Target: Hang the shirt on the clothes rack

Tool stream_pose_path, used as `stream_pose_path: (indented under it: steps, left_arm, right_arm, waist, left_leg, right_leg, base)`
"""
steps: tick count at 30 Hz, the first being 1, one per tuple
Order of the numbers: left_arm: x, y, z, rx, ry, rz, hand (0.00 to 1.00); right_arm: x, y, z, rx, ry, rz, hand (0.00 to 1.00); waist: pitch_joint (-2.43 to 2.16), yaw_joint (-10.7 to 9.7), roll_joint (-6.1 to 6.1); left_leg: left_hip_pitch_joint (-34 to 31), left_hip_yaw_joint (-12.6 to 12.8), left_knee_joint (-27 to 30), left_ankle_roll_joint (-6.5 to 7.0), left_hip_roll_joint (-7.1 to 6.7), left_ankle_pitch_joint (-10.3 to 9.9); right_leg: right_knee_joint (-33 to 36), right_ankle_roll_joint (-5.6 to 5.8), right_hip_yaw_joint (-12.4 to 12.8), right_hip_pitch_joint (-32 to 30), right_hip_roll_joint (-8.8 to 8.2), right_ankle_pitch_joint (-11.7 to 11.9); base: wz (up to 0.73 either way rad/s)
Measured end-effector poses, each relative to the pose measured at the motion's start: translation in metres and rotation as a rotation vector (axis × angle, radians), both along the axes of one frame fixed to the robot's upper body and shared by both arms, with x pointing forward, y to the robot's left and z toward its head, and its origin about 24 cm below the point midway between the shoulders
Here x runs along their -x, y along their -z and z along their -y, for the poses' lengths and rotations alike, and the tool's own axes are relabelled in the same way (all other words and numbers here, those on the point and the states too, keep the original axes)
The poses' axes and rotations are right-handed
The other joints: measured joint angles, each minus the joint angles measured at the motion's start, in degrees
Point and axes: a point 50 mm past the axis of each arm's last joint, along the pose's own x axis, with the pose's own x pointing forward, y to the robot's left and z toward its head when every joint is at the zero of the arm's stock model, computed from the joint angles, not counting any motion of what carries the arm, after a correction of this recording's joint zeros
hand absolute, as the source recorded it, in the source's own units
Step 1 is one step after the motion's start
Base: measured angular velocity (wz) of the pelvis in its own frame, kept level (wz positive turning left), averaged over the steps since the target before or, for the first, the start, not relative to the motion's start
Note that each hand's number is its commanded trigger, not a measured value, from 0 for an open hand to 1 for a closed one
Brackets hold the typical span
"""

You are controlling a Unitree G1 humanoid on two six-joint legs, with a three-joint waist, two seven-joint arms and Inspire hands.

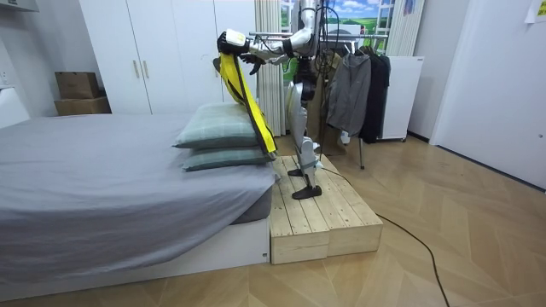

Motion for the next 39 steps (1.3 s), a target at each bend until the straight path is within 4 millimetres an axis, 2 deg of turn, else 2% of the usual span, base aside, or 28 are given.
stream_pose_path:
  steps: [6,14,16,19,21,23,27,29,34,39]
  left_arm:
    - [0.002,-0.01,0.006,-0.015,0.034,0.035,1.0]
    - [0.004,-0.012,0.001,-0.109,0.029,0.055,1.0]
    - [0.004,-0.017,0.003,-0.138,0.039,0.08,1.0]
    - [0.005,-0.021,0.007,-0.165,0.066,0.103,1.0]
    - [0.005,-0.023,0.008,-0.173,0.072,0.113,1.0]
    - [0.005,-0.025,0.009,-0.186,0.077,0.121,1.0]
    - [0.005,-0.025,0.007,-0.188,0.079,0.113,1.0]
    - [0.005,-0.025,0.007,-0.189,0.08,0.114,1.0]
    - [0.005,-0.028,0.008,-0.188,0.083,0.125,1.0]
    - [0.004,-0.032,0.009,-0.217,0.086,0.146,1.0]
  right_arm:
    - [-0.01,-0.018,-0.015,-0.027,-0.131,0.025,0.0]
    - [-0.016,-0.025,-0.01,-0.054,-0.181,0.001,0.0]
    - [-0.023,-0.035,-0.012,-0.044,-0.205,0.028,0.0]
    - [-0.028,-0.048,-0.017,-0.046,-0.251,0.078,0.0]
    - [-0.029,-0.051,-0.019,-0.065,-0.277,0.088,0.0]
    - [-0.029,-0.049,-0.02,-0.118,-0.3,0.068,0.0]
    - [-0.029,-0.041,-0.02,-0.257,-0.337,0.006,0.0]
    - [-0.029,-0.034,-0.021,-0.375,-0.361,-0.043,0.0]
    - [-0.026,-0.02,-0.02,-0.543,-0.392,-0.116,0.0]
    - [-0.023,-0.005,-0.023,-0.609,-0.437,-0.225,0.0]
  waist:
    - [0.02,0.85,0.19]
    - [-0.03,1.88,-0.06]
    - [0.05,2.12,-0.39]
    - [-0.07,2.94,-0.93]
    - [-0.07,3.25,-1.31]
    - [-0.03,3.59,-1.86]
    - [-0.02,3.71,-1.88]
    - [0.01,3.74,-1.83]
    - [0.05,3.69,-1.67]
    - [0.2,3.83,-1.2]
  left_leg:
    - [0.03,-0.3,-0.44,0.04,-0.06,0.03]
    - [-0.29,-0.69,-0.62,0.04,-0.12,0.05]
    - [-0.68,-0.87,-0.6,0.05,-0.12,0.1]
    - [-0.53,-0.98,-0.59,0.05,-0.08,0.11]
    - [-0.53,-1.41,-0.6,0.05,-0.11,0.1]
    - [-0.63,-1.94,-0.58,0.05,-0.14,0.1]
    - [-0.39,-2.74,-0.54,0.05,-0.24,0.1]
    - [-0.5,-2.95,-0.54,0.05,-0.24,0.1]
    - [-0.55,-3.06,-0.17,0.05,-0.2,0.1]
    - [-0.76,-3.46,0.09,0.05,-0.2,0.1]
  right_leg:
    - [-0.04,0.0,-0.96,0.09,-0.11,0.0]
    - [-0.07,0.01,-1.68,-0.09,-0.16,-0.01]
    - [-0.06,0.01,-1.98,-0.36,-0.16,-0.01]
    - [-0.08,0.01,-2.29,-0.15,-0.16,-0.01]
    - [-0.05,0.01,-2.94,0.05,-0.16,0.0]
    - [-0.08,0.01,-3.61,0.26,-0.17,0.0]
    - [-0.23,0.01,-4.3,0.94,-0.23,0.0]
    - [-0.28,0.01,-4.41,0.93,-0.22,0.0]
    - [-0.28,0.01,-4.33,1.13,-0.19,0.0]
    - [-0.27,0.01,-4.33,1.11,-0.19,-0.01]
  base:
    - [0.02]
    - [0.01]
    - [0.06]
    - [0.0]
    - [0.1]
    - [0.13]
    - [0.12]
    - [0.05]
    - [0.0]
    - [0.01]
